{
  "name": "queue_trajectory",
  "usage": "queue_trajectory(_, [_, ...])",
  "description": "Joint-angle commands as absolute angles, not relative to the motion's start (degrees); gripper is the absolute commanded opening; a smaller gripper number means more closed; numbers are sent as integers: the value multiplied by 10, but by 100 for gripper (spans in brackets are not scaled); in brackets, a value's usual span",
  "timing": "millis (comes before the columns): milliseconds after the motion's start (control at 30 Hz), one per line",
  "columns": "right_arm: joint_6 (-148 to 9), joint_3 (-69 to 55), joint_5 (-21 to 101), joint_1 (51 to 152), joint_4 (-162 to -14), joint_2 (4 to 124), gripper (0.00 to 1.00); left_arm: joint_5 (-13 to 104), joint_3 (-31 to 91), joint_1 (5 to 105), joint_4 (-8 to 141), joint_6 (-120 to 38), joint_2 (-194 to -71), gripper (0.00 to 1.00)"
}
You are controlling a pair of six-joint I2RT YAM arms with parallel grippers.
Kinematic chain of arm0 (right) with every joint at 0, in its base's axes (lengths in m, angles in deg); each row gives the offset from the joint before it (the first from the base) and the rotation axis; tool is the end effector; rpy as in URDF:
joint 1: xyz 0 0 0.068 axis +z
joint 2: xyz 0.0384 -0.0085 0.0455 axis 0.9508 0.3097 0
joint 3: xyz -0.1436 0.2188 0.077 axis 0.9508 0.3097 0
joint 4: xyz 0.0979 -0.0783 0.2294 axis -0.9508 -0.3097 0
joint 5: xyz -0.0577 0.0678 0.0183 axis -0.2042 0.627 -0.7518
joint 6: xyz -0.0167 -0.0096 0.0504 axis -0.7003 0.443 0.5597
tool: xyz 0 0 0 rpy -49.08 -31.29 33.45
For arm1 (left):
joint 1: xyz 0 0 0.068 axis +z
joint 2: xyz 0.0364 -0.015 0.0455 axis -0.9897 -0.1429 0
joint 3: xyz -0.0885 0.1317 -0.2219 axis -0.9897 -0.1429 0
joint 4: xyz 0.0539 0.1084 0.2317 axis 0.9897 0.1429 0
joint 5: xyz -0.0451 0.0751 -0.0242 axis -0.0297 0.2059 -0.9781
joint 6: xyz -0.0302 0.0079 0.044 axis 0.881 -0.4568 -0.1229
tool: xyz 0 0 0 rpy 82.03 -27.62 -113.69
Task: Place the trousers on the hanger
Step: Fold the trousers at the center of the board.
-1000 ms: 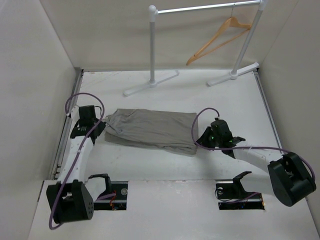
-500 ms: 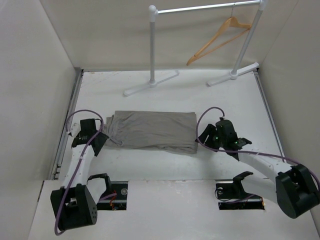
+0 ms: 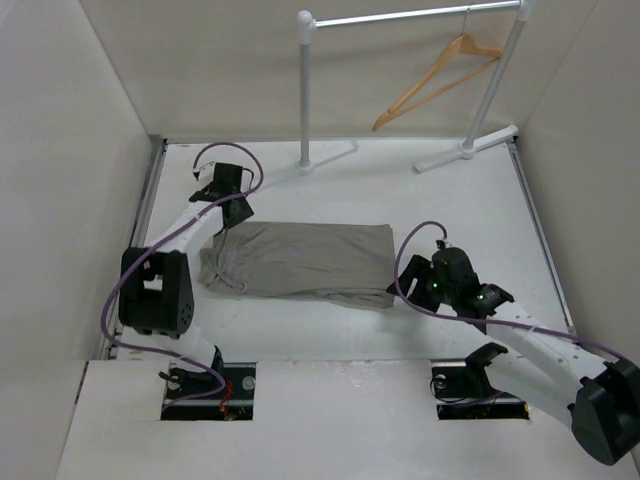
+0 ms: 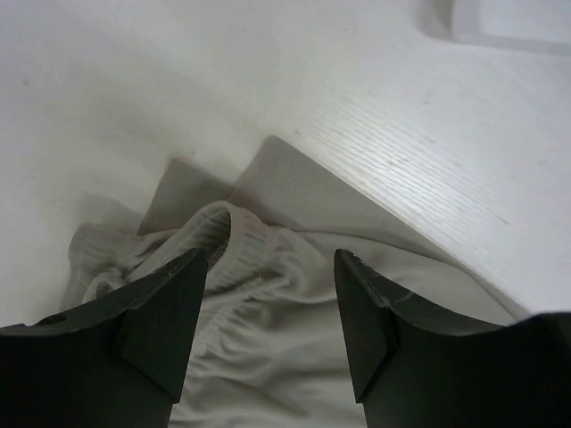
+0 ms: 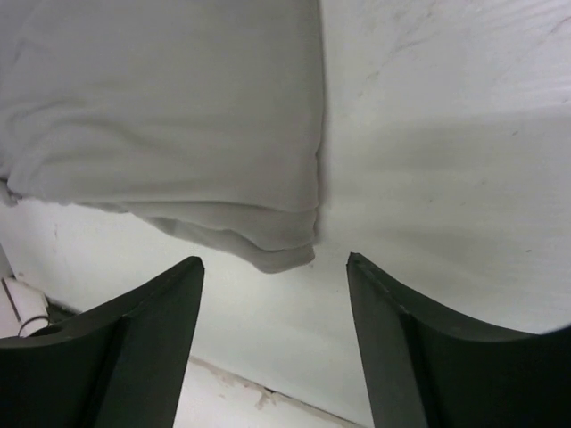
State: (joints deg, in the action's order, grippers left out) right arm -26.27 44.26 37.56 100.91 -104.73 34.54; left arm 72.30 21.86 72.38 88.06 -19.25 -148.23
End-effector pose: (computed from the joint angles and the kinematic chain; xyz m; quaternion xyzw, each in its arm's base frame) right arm 0.1546 0.0896 0.1848 0.1482 0.9103 0.2787 0.2680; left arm 0.3419 -0.0451 0.2421 -0.2471 0.8846 0.0063 0.3955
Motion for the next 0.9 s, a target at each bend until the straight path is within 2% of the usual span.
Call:
queue_trajectory(0, [-251, 442, 394, 1024, -1036, 349, 74, 749, 260, 728, 897, -237, -1522, 57])
queue_trajectory(133, [-240, 453, 403, 1025, -994, 360, 74, 749, 258, 738, 894, -232, -1564, 52])
queue_trajectory(267, [-237, 468, 420, 1019, -939, 407, 65, 731, 236, 751, 870, -221, -1571, 34])
queue_trajectory(433, [-229, 471, 413, 1012, -922, 433, 32, 723, 216, 768, 849, -203, -1557, 12])
queue_trajectory(600, [-211, 487, 383, 1008, -989, 390, 17, 711, 218, 794, 835, -187, -1570, 7])
queue_trajectory(767, [-182, 491, 360, 1011, -1058, 355, 12, 707, 227, 813, 832, -165, -1583, 7])
queue_trajectory(800, [-182, 493, 359, 1011, -1064, 355, 14, 705, 227, 812, 831, -162, -1585, 7])
queue_trajectory(867, [-182, 497, 358, 1011, -1064, 352, 31, 697, 227, 810, 828, -157, -1585, 12])
